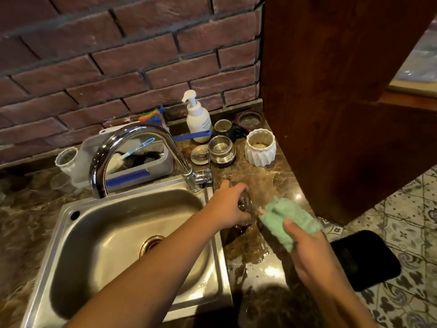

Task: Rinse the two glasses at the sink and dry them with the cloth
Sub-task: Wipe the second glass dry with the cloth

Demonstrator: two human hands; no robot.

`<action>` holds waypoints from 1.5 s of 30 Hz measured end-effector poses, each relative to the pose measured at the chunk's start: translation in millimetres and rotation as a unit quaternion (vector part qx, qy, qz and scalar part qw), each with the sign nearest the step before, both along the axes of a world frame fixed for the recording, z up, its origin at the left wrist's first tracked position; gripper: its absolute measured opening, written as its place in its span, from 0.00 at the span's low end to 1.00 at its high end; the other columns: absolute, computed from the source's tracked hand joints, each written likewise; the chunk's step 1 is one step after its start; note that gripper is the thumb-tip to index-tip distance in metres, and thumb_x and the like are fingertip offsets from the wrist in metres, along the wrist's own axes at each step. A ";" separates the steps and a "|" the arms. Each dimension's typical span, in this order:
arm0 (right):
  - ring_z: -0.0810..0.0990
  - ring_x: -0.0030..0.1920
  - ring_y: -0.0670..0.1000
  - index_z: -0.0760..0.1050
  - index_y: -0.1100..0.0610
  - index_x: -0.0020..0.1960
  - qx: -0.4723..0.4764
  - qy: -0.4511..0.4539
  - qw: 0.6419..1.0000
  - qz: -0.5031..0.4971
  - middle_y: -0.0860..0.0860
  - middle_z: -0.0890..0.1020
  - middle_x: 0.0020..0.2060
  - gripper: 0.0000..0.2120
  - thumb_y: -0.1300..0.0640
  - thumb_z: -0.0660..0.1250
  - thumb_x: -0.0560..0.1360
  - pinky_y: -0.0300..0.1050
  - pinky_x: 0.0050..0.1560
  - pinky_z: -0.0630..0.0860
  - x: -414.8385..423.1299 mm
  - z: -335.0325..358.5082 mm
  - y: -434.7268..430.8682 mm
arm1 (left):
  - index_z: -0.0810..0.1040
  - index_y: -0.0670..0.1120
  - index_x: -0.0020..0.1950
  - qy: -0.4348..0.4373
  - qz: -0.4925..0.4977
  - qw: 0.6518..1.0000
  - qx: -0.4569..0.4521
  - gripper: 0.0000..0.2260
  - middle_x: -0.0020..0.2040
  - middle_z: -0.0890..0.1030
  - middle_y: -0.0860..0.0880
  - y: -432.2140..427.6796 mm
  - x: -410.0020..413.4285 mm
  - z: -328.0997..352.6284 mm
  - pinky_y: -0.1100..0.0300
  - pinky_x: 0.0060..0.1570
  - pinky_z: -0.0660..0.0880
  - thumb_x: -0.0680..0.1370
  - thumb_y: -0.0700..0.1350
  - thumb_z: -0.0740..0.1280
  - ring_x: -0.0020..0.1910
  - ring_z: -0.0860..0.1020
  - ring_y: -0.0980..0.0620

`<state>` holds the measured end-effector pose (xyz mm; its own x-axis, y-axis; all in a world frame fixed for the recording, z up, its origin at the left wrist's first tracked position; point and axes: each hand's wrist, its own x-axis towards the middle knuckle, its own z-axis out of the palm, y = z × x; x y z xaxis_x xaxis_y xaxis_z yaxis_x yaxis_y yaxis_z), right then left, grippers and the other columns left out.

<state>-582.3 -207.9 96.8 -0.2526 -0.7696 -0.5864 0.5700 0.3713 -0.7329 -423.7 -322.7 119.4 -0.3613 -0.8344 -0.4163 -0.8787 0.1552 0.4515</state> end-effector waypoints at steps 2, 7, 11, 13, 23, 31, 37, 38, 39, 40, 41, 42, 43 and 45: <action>0.85 0.53 0.53 0.79 0.50 0.57 -0.026 0.096 0.995 0.029 0.51 0.87 0.48 0.11 0.63 0.63 0.80 0.52 0.58 0.78 9.7 12.3 5.8 | 0.69 0.53 0.73 0.025 0.000 1.000 0.012 0.32 0.66 0.69 0.47 10.8 7.9 10.9 0.58 0.60 0.71 0.72 0.50 0.78 0.64 0.73 0.46; 0.75 0.66 0.42 0.74 0.44 0.67 -0.157 0.326 0.919 0.155 0.43 0.79 0.64 0.17 0.47 0.65 0.79 0.48 0.68 0.73 41.6 31.2 35.9 | 0.74 0.51 0.67 0.111 0.025 0.993 0.027 0.26 0.61 0.78 0.50 49.2 22.7 50.4 0.54 0.59 0.77 0.72 0.50 0.78 0.59 0.78 0.51; 0.62 0.75 0.40 0.60 0.42 0.77 -0.206 0.445 0.837 0.243 0.40 0.65 0.75 0.35 0.30 0.57 0.73 0.48 0.73 0.64 62.3 52.8 63.7 | 0.76 0.51 0.60 0.161 0.035 0.986 -0.011 0.16 0.46 0.77 0.59 83.7 45.8 90.0 0.70 0.37 0.71 0.75 0.49 0.74 0.41 0.75 0.63; 0.64 0.74 0.41 0.59 0.41 0.77 -0.242 0.455 0.821 0.245 0.39 0.66 0.74 0.35 0.30 0.60 0.73 0.52 0.72 0.68 72.3 68.2 75.0 | 0.76 0.51 0.62 0.175 0.031 0.983 -0.041 0.14 0.43 0.76 0.59 103.0 59.8 110.6 0.71 0.34 0.68 0.77 0.50 0.71 0.38 0.73 0.62; 0.86 0.46 0.44 0.78 0.53 0.58 -0.368 0.120 0.891 0.237 0.47 0.87 0.46 0.30 0.55 0.79 0.57 0.35 0.42 0.80 131.1 151.1 102.7 | 0.75 0.56 0.61 0.232 -0.027 0.960 -0.158 0.21 0.54 0.76 0.51 168.8 125.6 195.4 0.49 0.49 0.78 0.71 0.60 0.62 0.51 0.76 0.53; 0.69 0.72 0.67 0.57 0.63 0.78 -0.329 -0.274 0.853 0.298 0.66 0.69 0.72 0.32 0.55 0.67 0.80 0.69 0.68 0.66 183.6 170.0 128.2 | 0.76 0.54 0.62 0.288 -0.107 0.929 -0.205 0.24 0.52 0.76 0.52 195.2 175.0 223.1 0.53 0.52 0.74 0.70 0.62 0.58 0.52 0.73 0.55; 0.86 0.47 0.64 0.85 0.57 0.53 -0.261 -0.244 0.897 0.261 0.64 0.85 0.51 0.41 0.54 0.89 0.40 0.55 0.33 0.84 215.4 194.6 149.1 | 0.77 0.51 0.65 0.298 -0.121 0.927 -0.194 0.25 0.60 0.77 0.50 200.2 215.0 233.0 0.44 0.61 0.73 0.74 0.61 0.57 0.61 0.75 0.50; 0.86 0.51 0.64 0.82 0.56 0.59 -0.272 -0.200 0.898 0.281 0.64 0.84 0.54 0.44 0.53 0.88 0.44 0.56 0.36 0.84 219.0 197.9 148.6 | 0.76 0.51 0.66 0.311 -0.109 0.926 -0.182 0.25 0.61 0.77 0.52 200.7 221.6 231.9 0.44 0.62 0.73 0.75 0.61 0.57 0.62 0.75 0.52; 0.85 0.53 0.63 0.78 0.55 0.63 -0.281 -0.132 0.906 0.289 0.63 0.84 0.56 0.45 0.53 0.88 0.47 0.56 0.40 0.84 221.6 195.6 145.4 | 0.76 0.52 0.66 0.323 -0.091 0.925 -0.179 0.24 0.62 0.77 0.53 201.4 226.9 230.7 0.46 0.63 0.73 0.75 0.61 0.57 0.63 0.75 0.53; 0.85 0.54 0.62 0.75 0.54 0.65 -0.299 -0.044 0.908 0.291 0.61 0.84 0.56 0.44 0.53 0.86 0.51 0.56 0.44 0.84 225.8 198.2 144.1 | 0.77 0.54 0.65 0.333 -0.068 0.922 -0.182 0.22 0.61 0.77 0.54 202.9 230.9 229.9 0.48 0.61 0.74 0.75 0.60 0.57 0.62 0.75 0.55; 0.85 0.55 0.60 0.75 0.53 0.65 -0.322 0.061 0.903 0.277 0.58 0.85 0.55 0.40 0.54 0.84 0.55 0.54 0.48 0.84 229.3 202.6 142.0 | 0.78 0.55 0.64 0.347 -0.044 0.918 -0.186 0.21 0.60 0.77 0.55 204.2 233.4 228.8 0.52 0.59 0.74 0.75 0.60 0.57 0.60 0.76 0.57; 0.85 0.54 0.56 0.76 0.51 0.64 -0.347 0.159 0.886 0.262 0.54 0.86 0.53 0.35 0.56 0.83 0.59 0.51 0.50 0.84 231.9 206.8 139.8 | 0.78 0.55 0.62 0.366 -0.016 0.912 -0.184 0.20 0.58 0.77 0.55 205.7 234.8 228.6 0.54 0.56 0.75 0.75 0.60 0.58 0.57 0.76 0.57; 0.85 0.53 0.52 0.76 0.49 0.63 -0.368 0.243 0.863 0.247 0.50 0.86 0.52 0.32 0.58 0.82 0.61 0.47 0.51 0.83 234.9 210.9 138.4 | 0.79 0.55 0.61 0.388 0.014 0.905 -0.174 0.20 0.56 0.77 0.54 206.5 235.3 228.5 0.55 0.54 0.76 0.74 0.60 0.59 0.56 0.77 0.57; 0.83 0.55 0.46 0.74 0.45 0.64 -0.400 0.386 0.806 0.203 0.44 0.84 0.53 0.31 0.57 0.82 0.64 0.44 0.52 0.81 241.8 216.6 137.2 | 0.79 0.55 0.59 0.408 0.071 0.897 -0.156 0.18 0.56 0.78 0.51 206.9 235.8 230.0 0.54 0.53 0.78 0.74 0.59 0.60 0.55 0.78 0.55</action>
<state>-340.5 -70.8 313.4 0.0640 -0.9347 0.3495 -0.2211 -0.3548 -0.9084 -187.9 -115.8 349.4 -0.3200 -0.9259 0.2007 -0.2965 0.2990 0.9070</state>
